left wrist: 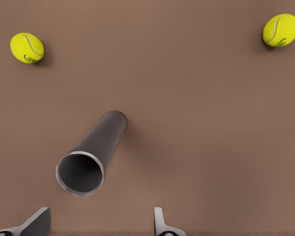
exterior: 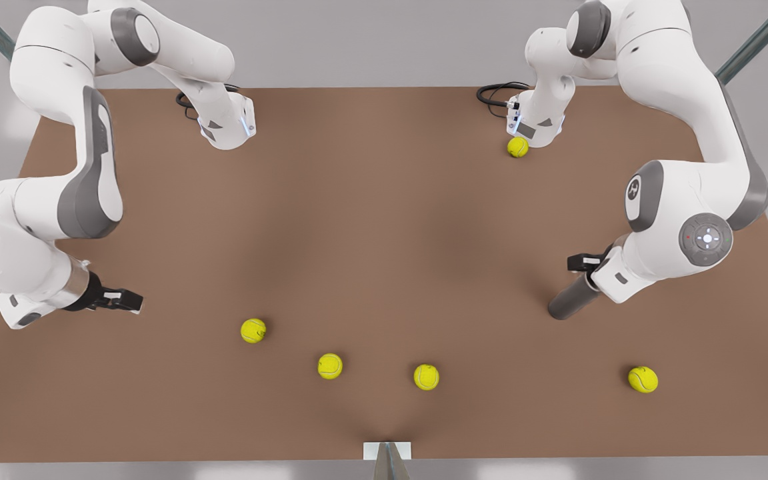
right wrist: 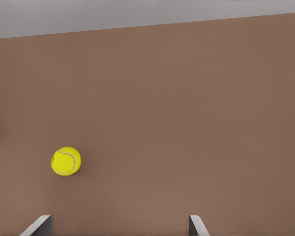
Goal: Put the tennis tube upright
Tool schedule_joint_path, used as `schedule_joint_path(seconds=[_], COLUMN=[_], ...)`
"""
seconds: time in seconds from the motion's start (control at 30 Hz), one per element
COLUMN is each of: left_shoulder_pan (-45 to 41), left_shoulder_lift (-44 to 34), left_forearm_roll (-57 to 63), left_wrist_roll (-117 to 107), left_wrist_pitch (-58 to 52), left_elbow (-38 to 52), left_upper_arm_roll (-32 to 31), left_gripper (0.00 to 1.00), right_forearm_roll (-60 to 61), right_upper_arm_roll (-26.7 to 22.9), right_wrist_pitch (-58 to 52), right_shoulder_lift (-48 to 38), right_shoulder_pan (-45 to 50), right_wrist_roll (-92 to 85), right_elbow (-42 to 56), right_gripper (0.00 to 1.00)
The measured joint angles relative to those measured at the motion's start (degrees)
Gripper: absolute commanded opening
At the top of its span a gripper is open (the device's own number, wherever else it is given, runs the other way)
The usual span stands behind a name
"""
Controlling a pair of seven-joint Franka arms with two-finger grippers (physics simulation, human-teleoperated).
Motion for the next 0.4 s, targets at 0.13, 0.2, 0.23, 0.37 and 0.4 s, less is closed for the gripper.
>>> schedule_joint_path(seconds=[0.13,0.2,0.23,0.37,0.4], left_shoulder_pan=[-0.05,-0.05,-0.04,-0.05,-0.05], left_shoulder_lift=[-0.53,-0.48,-0.46,-0.53,-0.53], left_forearm_roll=[0.92,1.25,1.37,1.64,1.68], left_wrist_roll=[-0.09,-0.09,-0.1,-0.09,-0.09], left_wrist_pitch=[0.01,0.01,0.01,-0.04,-0.08], left_elbow=[-0.09,-0.18,-0.18,-0.17,-0.18], left_upper_arm_roll=[-0.69,-0.7,-0.67,-0.7,-0.7], left_gripper=[1.0,1.0,1.0,1.0,1.0], right_forearm_roll=[-0.91,-0.92,-0.92,-1.01,-1.01], right_upper_arm_roll=[0.0,-0.01,-0.01,-0.01,-0.08], right_wrist_pitch=[-2.04,-2.05,-2.05,-2.04,-2.05], right_shoulder_lift=[0.01,0.02,0.02,0.02,0.02], right_shoulder_pan=[0.83,0.64,0.65,0.65,0.65], right_wrist_roll=[0.6,0.53,0.6,0.65,0.61], right_elbow=[-0.09,-0.09,-0.09,-0.09,-0.09], right_gripper=[1.0,1.0,1.0,1.0,1.0])
